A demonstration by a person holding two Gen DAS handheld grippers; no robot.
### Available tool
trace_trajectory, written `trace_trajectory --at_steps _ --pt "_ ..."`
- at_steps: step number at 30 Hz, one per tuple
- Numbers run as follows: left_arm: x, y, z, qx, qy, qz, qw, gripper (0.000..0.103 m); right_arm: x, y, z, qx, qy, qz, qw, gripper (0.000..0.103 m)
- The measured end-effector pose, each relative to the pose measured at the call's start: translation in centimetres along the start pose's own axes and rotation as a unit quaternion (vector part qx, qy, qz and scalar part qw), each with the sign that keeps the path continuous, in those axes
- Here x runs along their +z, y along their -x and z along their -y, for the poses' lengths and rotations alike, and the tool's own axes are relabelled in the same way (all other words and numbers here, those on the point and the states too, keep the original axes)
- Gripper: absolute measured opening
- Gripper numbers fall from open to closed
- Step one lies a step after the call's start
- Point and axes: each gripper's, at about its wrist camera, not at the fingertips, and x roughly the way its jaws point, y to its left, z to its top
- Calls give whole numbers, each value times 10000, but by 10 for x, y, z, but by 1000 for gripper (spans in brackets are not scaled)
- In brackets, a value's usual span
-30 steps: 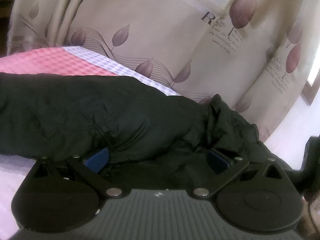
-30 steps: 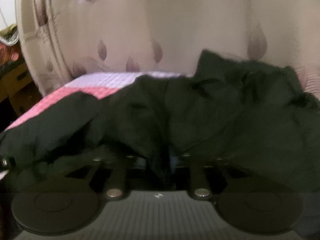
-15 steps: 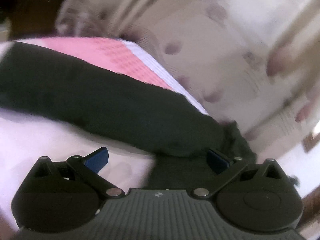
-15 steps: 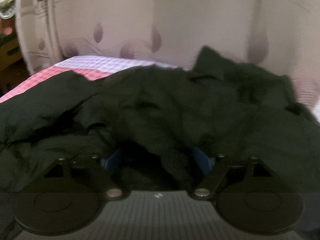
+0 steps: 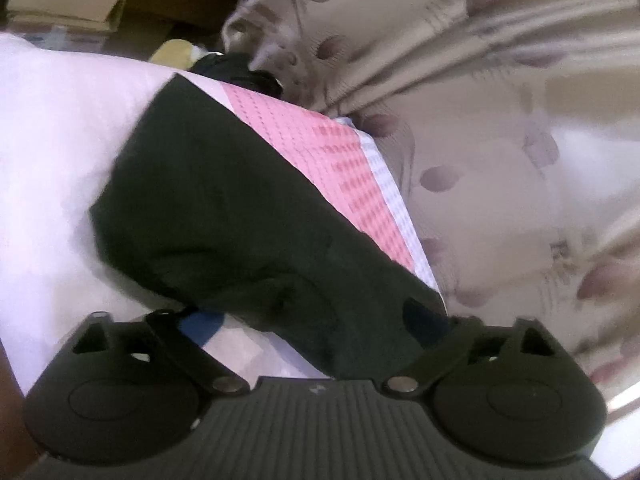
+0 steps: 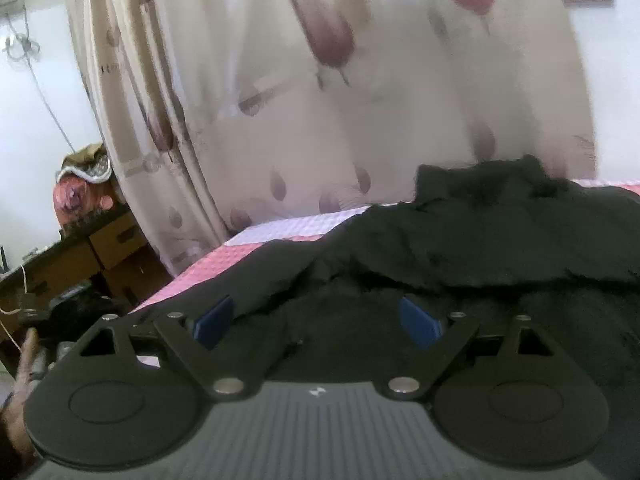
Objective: Fold large clothes
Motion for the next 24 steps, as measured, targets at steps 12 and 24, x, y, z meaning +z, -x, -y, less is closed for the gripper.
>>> trace_trajectory --at_steps 12,24 --pt "32 -22 48 231 -470 834 9951 3 -26 89 39 -541 -849 450 9939 91" --pt "-83 -12 349 -1556 -2994 807 9379 3 -23 121 94 -756 -1676 994 9779 92"
